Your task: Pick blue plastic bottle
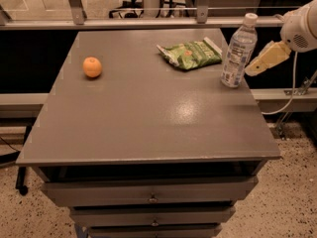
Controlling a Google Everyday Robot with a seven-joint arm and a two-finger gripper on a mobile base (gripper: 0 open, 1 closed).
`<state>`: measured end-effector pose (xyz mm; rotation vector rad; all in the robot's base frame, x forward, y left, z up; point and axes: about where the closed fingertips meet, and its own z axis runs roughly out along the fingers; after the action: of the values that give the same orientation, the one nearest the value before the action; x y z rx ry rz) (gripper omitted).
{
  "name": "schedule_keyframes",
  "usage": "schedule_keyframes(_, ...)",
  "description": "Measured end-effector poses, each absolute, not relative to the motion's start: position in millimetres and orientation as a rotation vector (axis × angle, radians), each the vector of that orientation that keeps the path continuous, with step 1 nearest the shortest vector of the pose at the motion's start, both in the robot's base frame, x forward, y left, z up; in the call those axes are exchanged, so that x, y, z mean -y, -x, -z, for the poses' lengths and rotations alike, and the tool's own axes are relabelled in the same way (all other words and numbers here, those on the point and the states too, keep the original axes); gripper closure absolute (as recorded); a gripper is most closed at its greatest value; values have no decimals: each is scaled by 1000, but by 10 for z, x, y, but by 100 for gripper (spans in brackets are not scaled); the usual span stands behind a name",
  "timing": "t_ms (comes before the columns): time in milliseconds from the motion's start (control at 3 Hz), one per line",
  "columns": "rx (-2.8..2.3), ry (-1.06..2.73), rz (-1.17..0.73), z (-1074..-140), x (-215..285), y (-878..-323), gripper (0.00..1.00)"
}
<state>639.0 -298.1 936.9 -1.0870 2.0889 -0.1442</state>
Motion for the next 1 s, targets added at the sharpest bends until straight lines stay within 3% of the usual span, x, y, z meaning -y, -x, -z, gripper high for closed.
schedule_keyframes(1000, -1924, 1003, -374, -9155, 2618, -6624, 0)
